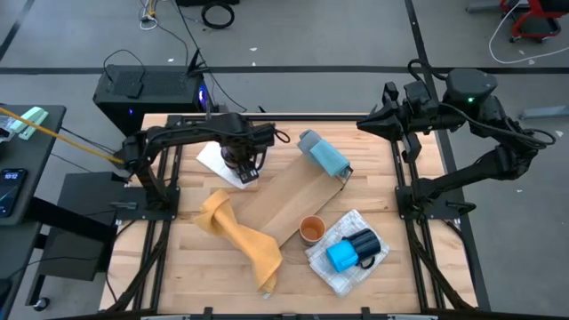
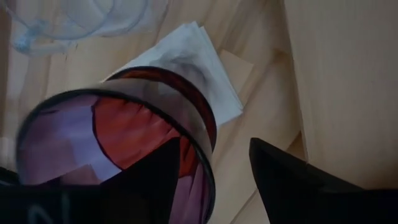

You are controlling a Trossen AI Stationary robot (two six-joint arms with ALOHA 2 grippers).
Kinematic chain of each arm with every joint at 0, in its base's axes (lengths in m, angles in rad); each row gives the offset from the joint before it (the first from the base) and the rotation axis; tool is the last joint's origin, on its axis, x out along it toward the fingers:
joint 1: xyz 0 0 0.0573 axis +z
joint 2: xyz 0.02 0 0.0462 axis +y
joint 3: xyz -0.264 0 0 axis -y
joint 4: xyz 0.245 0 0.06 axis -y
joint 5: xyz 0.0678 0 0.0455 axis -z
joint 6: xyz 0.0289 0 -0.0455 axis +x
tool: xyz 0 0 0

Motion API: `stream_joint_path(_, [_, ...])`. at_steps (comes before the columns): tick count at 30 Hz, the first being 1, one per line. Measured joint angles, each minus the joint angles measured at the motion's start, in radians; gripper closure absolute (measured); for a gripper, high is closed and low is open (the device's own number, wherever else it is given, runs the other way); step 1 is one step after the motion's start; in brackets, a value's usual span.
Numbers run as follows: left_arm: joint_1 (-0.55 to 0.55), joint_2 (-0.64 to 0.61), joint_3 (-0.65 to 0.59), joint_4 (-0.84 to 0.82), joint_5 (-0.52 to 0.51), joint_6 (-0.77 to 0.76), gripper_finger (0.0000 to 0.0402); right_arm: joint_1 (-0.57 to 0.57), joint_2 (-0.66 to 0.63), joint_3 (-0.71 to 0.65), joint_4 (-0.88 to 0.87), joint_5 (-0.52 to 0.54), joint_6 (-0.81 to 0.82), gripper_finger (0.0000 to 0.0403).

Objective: Stack small to large cups/mugs on shelf
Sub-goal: Put the purple cup on the shelf

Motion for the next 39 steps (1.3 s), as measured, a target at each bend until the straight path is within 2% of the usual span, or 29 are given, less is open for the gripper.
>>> stream_joint_path(6, [0.0,0.007,0.0,-0.011,-0.001,0.004,0.0224,0.0,0.0,0.0,-0.003,0.0,0.003,0.0362])
stream_joint_path(10, [0.0,0.007,0.0,-0.018,-0.008,0.016,0.0253,0.0,0.0,0.0,-0.005,0.0,0.002,0.0362])
stream_joint_path(20, [0.0,0.007,0.0,-0.019,-0.009,0.067,0.0386,0.0,0.0,0.0,-0.007,0.0,0.001,0.0362])
stream_joint_path(27, [-0.002,0.007,0.0,-0.028,-0.039,0.077,0.0384,0.0,0.0,0.0,-0.02,0.0,0.001,0.0362])
stream_joint_path(32, [-0.002,0.004,0.002,-0.101,-0.046,0.079,0.0388,0.0,0.001,0.0,-0.044,0.001,0.0,0.0362])
stream_joint_path(39, [-0.002,0.003,0.107,-0.189,-0.057,0.079,0.039,0.0,0.011,0.0,-0.08,0.001,-0.014,0.0362])
